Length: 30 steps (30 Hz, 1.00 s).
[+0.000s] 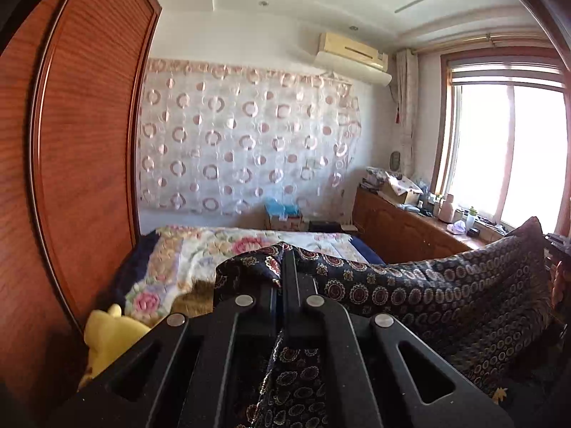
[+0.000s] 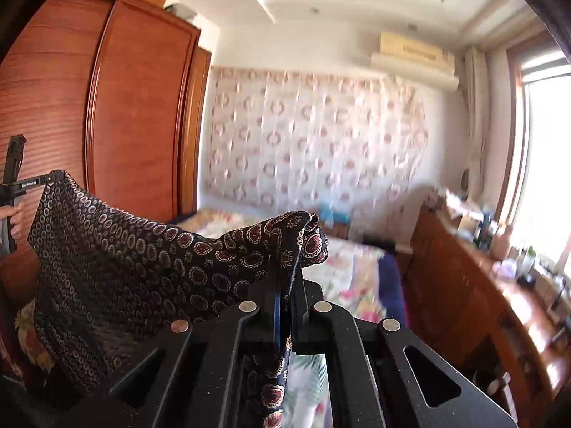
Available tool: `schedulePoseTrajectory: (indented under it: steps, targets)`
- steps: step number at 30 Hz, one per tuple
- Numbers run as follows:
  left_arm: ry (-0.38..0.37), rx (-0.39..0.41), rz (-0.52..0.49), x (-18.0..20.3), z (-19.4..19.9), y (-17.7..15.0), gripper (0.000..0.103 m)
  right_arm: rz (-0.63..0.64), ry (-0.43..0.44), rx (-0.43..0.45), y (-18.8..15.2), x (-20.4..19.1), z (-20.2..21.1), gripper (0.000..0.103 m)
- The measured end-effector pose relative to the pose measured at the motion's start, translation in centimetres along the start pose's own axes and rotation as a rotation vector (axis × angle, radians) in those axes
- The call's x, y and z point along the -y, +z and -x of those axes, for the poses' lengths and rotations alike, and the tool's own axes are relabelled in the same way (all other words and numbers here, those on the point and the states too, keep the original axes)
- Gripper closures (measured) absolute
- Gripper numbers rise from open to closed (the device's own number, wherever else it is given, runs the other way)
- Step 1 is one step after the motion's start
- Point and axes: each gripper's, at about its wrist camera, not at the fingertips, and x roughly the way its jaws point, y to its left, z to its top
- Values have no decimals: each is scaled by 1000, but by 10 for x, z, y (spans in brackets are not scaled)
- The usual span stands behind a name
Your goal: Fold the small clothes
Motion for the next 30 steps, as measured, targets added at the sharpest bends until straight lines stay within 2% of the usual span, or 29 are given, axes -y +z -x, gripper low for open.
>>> schedulePoseTrajectory:
  steps: [3, 5, 11, 15, 19, 22, 23, 24, 25, 27, 29, 30]
  targets:
    - [32, 3, -31, -1, -16, 15, 100, 20, -24, 20, 21, 1, -3, 100]
    - [54, -33, -41, -5, -38, 14, 100, 25, -38, -8, 23, 2, -16, 100]
    - [114, -194, -68, -14, -120, -36, 100, 23, -69, -198, -9, -15, -118, 100]
    - [128, -274, -62, -21, -162, -72, 100, -2, -70, -314, -51, -24, -180, 100]
    - [141, -326, -77, -23, -184, -93, 100, -43, -73, -391, -79, -40, -217, 100]
    - [116, -371, -54, -26, -192, -102, 98, -70, -96, -430, -91, -45, -228, 96]
    - [108, -389, -42, -27, -192, -104, 95, -76, -108, -441, -90, -46, -230, 88]
    - [108, -404, -29, -29, -191, -107, 86, -84, -126, -451, -91, -46, -229, 82]
    - [104, -410, -19, -30, -189, -109, 73, -88, -136, -453, -91, -47, -230, 81]
    - [103, -391, -25, -30, -181, -110, 51, -83, -144, -446, -87, -50, -233, 71]
    - [103, -381, -25, -29, -172, -114, 38, -88, -118, -453, -87, -50, -241, 60]
    - [94, -381, -15, -31, -167, -117, 27, -98, -77, -460, -91, -54, -236, 56]
